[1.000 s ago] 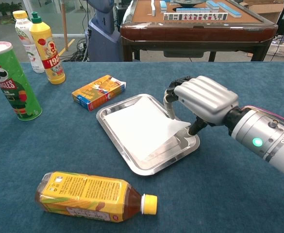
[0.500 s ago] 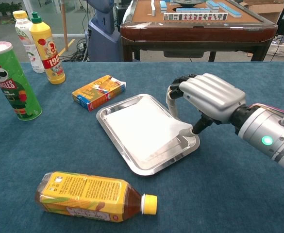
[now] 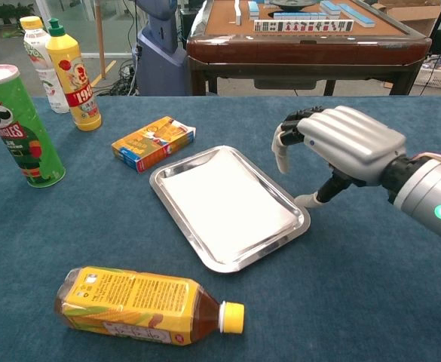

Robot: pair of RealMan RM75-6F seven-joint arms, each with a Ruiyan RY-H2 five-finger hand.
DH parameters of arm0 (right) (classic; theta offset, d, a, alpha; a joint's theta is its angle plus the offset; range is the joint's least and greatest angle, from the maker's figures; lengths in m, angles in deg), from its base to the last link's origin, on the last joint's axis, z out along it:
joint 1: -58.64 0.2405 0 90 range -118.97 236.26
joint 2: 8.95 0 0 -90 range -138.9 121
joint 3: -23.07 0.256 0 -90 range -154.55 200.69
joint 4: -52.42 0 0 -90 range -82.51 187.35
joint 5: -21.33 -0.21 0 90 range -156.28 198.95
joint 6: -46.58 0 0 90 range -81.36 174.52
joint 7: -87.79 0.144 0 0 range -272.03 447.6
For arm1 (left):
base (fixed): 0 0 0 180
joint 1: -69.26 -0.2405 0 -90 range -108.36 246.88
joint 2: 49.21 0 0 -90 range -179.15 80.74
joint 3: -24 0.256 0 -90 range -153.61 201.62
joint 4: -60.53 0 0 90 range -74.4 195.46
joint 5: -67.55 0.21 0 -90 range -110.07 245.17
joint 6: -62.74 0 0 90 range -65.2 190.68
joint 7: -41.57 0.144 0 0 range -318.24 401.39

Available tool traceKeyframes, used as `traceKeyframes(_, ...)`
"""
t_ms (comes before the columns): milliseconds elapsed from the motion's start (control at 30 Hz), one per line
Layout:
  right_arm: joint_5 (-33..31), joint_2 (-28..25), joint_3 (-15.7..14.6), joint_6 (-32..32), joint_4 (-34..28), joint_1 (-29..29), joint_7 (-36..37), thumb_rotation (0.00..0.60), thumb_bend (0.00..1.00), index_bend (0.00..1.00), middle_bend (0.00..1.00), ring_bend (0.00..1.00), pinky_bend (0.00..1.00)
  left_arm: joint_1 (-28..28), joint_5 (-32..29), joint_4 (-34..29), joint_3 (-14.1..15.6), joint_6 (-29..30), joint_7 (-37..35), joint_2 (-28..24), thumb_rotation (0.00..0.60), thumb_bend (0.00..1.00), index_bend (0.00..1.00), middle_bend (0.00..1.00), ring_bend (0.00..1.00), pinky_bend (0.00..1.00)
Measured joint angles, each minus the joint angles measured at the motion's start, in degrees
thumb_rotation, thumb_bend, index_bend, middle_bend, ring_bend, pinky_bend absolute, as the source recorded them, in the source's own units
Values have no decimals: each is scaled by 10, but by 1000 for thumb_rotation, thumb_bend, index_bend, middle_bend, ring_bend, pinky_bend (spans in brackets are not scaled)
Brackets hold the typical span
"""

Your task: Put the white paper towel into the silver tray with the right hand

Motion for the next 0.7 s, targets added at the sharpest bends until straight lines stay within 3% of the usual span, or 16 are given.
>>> traceKeyframes(200, -8, -48, 5, 23, -56, -20, -46, 600, 25, 509, 308, 156, 189, -1, -1, -3, -2, 2, 1, -3, 600, 274, 0, 0, 0, 0)
traceKeyframes(300, -18, -79, 6, 42, -90, -41, -64, 600, 77, 493, 331, 207, 343, 1, -3, -2, -4, 0, 0, -2, 600, 274, 0, 0, 0, 0)
traceKeyframes(367, -23, -100, 5, 57, -108, -56, -69, 600, 161, 493, 342, 236, 401, 3, -3, -1, -4, -3, 1, -2, 600, 274, 0, 0, 0, 0)
traceKeyframes(467, -30, -135, 2, 80, -131, -82, -74, 600, 198, 490, 353, 270, 449, 7, -3, -1, -6, -6, 2, -2, 600, 274, 0, 0, 0, 0)
traceKeyframes(700, -46, -217, -9, 131, -177, -143, -88, 600, 198, 488, 383, 306, 476, 16, -8, -3, -10, -20, 6, -2, 600, 274, 0, 0, 0, 0)
